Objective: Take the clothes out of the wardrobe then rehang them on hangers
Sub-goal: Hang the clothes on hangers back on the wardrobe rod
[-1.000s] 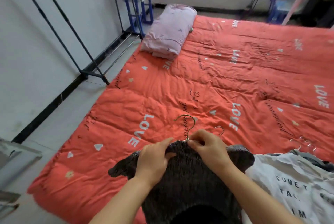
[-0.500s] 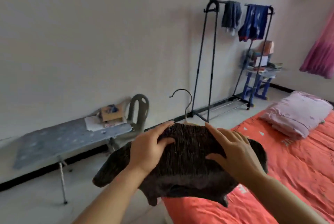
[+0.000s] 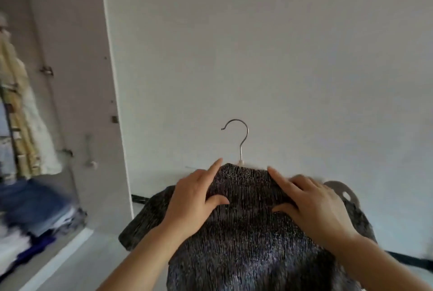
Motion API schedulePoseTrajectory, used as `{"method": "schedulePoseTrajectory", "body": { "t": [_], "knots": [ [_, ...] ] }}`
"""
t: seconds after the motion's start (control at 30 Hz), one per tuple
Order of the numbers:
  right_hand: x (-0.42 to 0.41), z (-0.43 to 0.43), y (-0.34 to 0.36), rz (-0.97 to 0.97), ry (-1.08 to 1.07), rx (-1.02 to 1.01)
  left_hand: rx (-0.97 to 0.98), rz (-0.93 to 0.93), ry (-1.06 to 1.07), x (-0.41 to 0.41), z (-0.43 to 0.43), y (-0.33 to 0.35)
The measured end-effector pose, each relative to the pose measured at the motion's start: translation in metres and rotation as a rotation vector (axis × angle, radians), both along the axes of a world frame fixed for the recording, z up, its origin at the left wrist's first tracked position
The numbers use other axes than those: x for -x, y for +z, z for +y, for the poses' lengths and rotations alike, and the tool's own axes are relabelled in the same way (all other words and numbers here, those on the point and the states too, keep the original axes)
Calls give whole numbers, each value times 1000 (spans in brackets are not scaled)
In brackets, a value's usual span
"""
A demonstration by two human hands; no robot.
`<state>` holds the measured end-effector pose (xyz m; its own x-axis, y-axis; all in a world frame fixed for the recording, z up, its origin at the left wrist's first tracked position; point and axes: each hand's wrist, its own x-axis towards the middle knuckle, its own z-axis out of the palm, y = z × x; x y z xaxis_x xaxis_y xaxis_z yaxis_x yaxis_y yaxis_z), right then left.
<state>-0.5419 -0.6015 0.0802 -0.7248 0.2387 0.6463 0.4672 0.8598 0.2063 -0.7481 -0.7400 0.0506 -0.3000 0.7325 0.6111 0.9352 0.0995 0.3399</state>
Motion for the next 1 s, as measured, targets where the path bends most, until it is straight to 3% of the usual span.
{"method": "schedulePoseTrajectory", "body": {
  "t": [0.33,0.63,1.0],
  "knots": [
    [212,23,20,9,485,-21,67,74,525,120,-63,27],
    [375,-10,34,-37,815,-9,-16,139,770,220,-126,46],
    [585,-66,70,37,917,-94,11,225,937,415,-183,72]
  ]
}}
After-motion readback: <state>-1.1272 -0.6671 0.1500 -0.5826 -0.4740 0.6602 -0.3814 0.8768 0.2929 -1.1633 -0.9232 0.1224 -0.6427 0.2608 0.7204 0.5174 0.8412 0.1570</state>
